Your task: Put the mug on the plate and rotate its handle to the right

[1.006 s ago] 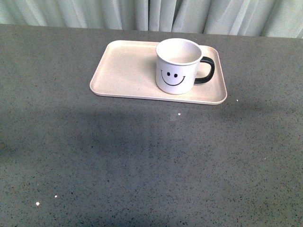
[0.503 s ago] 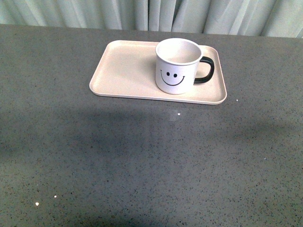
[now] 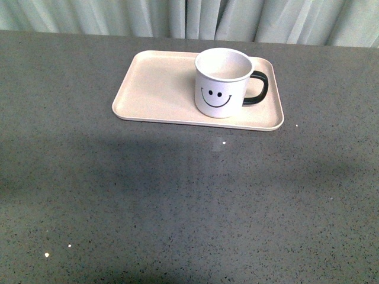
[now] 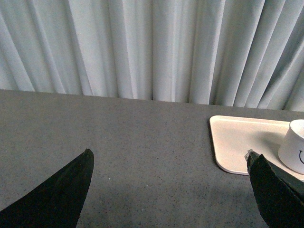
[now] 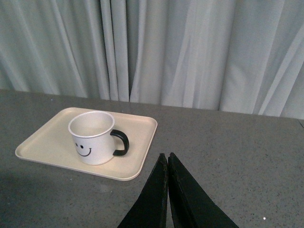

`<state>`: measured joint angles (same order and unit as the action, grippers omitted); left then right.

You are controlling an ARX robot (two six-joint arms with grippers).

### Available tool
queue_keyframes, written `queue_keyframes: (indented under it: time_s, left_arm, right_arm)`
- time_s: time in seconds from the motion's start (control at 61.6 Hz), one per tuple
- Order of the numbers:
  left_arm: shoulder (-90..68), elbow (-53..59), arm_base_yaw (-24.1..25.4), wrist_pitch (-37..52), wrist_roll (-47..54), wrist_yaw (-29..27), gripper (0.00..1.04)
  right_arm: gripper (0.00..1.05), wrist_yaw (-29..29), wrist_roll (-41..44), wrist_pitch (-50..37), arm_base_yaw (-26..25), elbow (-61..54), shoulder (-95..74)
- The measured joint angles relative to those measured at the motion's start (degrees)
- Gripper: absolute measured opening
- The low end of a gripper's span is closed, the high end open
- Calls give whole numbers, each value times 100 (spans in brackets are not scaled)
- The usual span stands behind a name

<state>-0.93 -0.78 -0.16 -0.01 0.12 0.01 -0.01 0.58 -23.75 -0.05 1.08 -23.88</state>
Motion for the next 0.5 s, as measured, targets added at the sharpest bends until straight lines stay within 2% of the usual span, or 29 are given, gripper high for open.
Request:
queue_keyframes:
  time_s: [0.503]
  left_arm:
    - [0,0,0,0,0,0,95]
  right_arm:
    - [2,0,0,1097,0,0,1119]
